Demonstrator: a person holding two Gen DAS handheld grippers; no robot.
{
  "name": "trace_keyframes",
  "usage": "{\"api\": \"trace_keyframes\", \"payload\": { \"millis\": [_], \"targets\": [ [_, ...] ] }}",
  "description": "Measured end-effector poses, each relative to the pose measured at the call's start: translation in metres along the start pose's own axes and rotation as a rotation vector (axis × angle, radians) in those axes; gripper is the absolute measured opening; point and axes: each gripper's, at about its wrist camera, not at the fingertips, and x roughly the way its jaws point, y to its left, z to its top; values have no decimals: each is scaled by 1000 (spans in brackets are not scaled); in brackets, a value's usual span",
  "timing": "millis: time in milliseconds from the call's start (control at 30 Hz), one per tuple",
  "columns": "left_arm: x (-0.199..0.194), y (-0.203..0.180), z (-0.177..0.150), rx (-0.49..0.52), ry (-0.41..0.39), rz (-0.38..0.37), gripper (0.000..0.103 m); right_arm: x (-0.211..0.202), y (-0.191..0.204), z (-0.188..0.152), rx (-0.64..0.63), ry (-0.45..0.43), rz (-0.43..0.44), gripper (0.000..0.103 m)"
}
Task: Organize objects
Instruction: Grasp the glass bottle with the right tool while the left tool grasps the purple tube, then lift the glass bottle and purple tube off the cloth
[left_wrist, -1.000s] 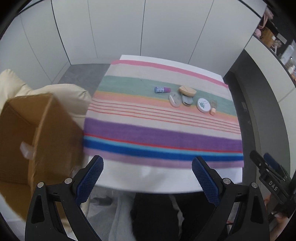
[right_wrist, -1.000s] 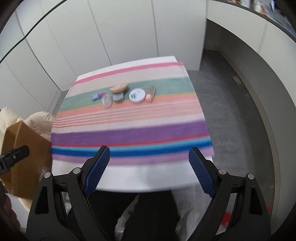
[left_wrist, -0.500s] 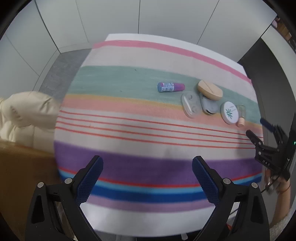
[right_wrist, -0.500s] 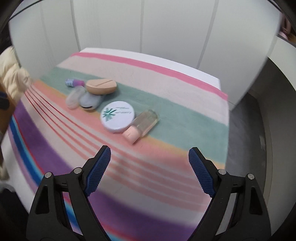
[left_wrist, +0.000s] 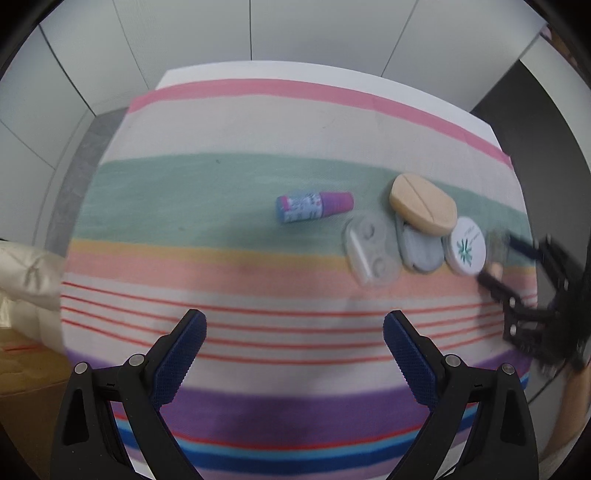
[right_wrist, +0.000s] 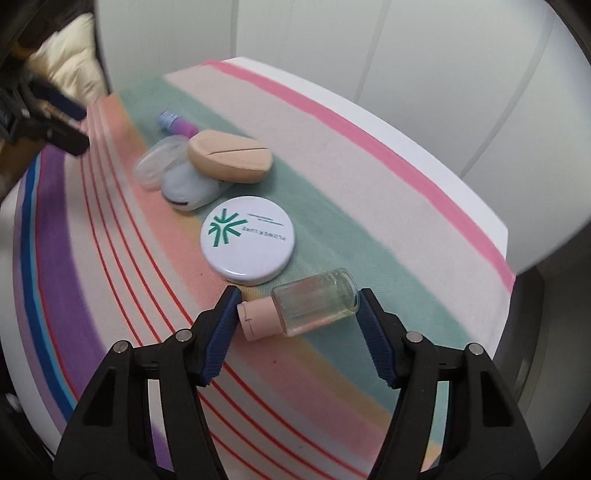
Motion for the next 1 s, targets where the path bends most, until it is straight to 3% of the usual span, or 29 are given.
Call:
{"api": "trace_keyframes", "payload": {
  "millis": [267,333,400,467,600,667,733,1000],
  "targets": [
    [26,-3,37,-142,-53,-2,97,-5,-12,-21,514,17,-32,67],
    [33,-4,47,-165,-49,22,97,-6,-7,-22,580,27,-61,67],
    [42,-6,54,-175,-28,86,99,-4,-1,-19,603,49,-98,67],
    [45,-7,57,-181,-49,84,98,-1,2,-15,606,64,-123,67],
    [57,-9,62,-171,-50,150,96,5,4,-8,613,93,-144,67],
    [55,-10,60,-160,-79,153,88,7,5,-7,613,102,-147,67],
    [49,-13,58,-130,-114,149,59,8,5,-6,620,111,-149,67],
    [41,3,48,-110,-107,115,58,4,0,-8,665,126,-131,66]
  ]
}}
